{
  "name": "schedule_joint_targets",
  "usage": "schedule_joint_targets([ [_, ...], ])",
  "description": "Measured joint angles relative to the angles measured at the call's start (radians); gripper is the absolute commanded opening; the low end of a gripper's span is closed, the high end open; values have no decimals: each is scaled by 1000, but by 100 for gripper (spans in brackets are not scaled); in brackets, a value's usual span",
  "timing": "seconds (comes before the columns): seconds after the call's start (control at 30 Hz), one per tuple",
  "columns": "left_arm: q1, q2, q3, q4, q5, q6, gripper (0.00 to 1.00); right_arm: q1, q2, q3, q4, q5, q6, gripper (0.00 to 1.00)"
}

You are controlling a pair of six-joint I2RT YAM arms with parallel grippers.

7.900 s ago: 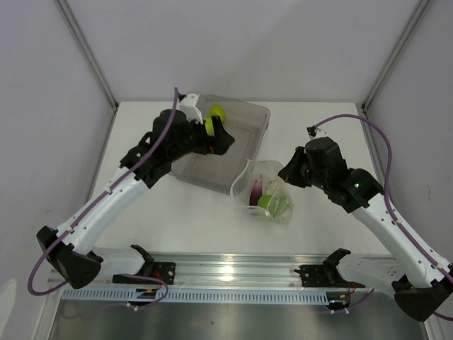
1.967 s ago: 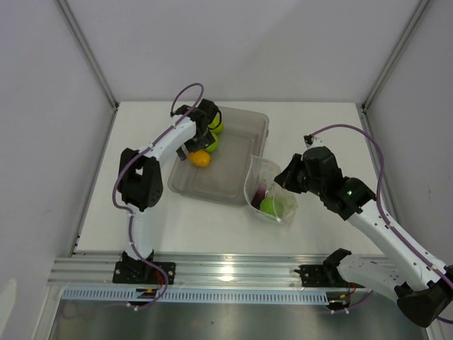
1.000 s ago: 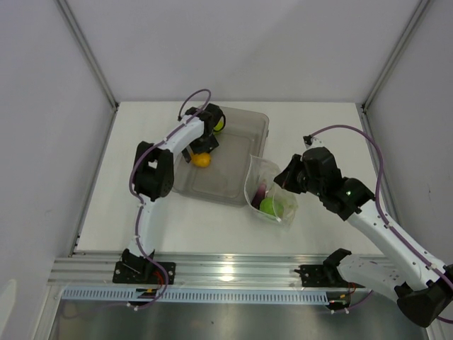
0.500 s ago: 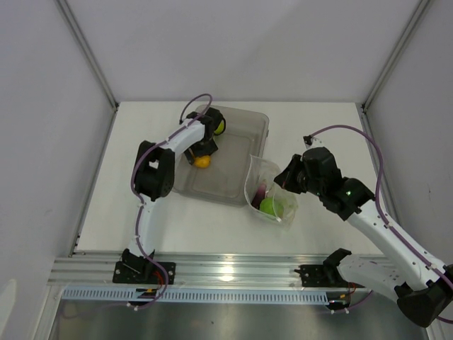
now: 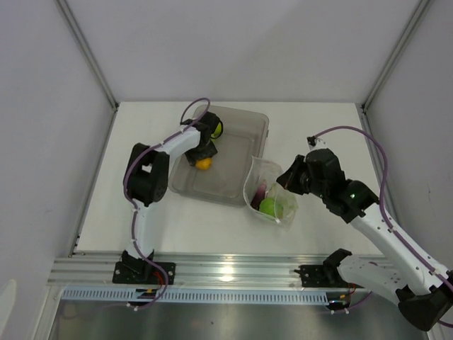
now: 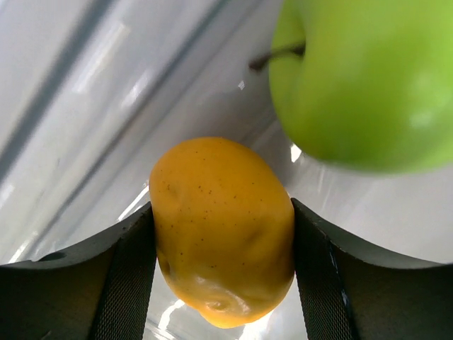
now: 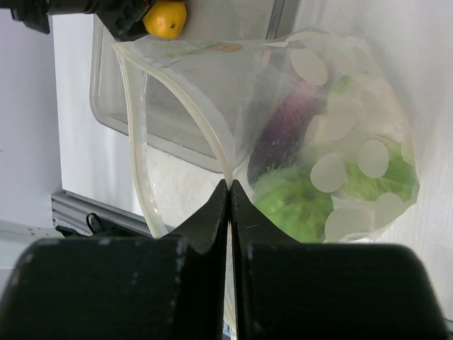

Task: Place the food in the zip-top bag and seal the zipper
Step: Pick up the fake vegetable from the bin.

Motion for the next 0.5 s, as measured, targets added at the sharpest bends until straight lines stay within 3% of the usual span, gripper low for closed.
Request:
schedule_joint_targets([
  [0.2, -26, -145, -151, 111, 76, 69, 1, -8, -15, 0, -15, 6, 0, 0],
  [0.5, -111, -558, -341, 333, 260, 200, 1, -12, -16, 1, -35, 14, 3, 0],
])
